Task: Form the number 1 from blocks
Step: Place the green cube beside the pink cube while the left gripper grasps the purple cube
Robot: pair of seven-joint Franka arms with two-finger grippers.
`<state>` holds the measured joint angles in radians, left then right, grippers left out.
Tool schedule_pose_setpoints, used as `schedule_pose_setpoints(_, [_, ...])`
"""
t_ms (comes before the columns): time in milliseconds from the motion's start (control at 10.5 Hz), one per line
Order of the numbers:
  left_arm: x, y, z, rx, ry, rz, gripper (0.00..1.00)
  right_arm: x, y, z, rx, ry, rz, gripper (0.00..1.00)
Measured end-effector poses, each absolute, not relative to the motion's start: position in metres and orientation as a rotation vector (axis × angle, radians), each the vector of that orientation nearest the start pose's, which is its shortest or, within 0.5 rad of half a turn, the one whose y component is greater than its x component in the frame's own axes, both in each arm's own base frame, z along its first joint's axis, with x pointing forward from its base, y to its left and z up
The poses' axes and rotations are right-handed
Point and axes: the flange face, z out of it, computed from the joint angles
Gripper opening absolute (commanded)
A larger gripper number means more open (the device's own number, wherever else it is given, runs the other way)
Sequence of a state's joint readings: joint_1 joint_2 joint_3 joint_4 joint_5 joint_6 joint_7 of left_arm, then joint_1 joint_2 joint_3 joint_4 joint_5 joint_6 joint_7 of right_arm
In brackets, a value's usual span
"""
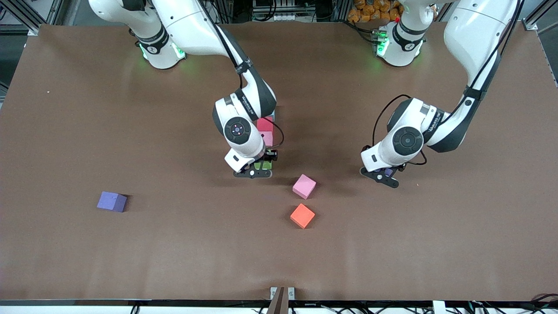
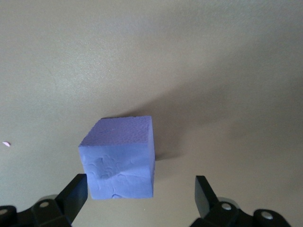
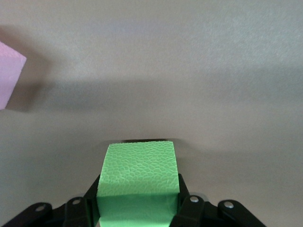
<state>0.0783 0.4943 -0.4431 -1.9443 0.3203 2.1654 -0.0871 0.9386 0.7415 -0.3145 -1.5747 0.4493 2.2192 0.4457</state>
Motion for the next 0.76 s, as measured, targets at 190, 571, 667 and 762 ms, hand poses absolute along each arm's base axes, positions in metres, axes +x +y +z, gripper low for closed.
schedule_pose_setpoints(190, [0.566,-0.190,0.225,-2.967,0.705,0.287,1.00,0.529,0.448,0.212,-3.047,0.033,0.174,0.62])
schedule_pose_setpoints(571, [0.572,-0.176,0.219,-2.954,0.700,0.271,1.00,0.522,0.453,0.210,-3.055,0.042,0.184,1.00])
schedule_pose_setpoints(667, [0.573,-0.175,0.219,-2.955,0.697,0.272,1.00,0.523,0.451,0.210,-3.056,0.048,0.181,1.00])
schedule_pose_setpoints(762, [0.572,-0.175,0.216,-2.957,0.699,0.276,1.00,0.526,0.448,0.214,-3.054,0.057,0.173,1.00])
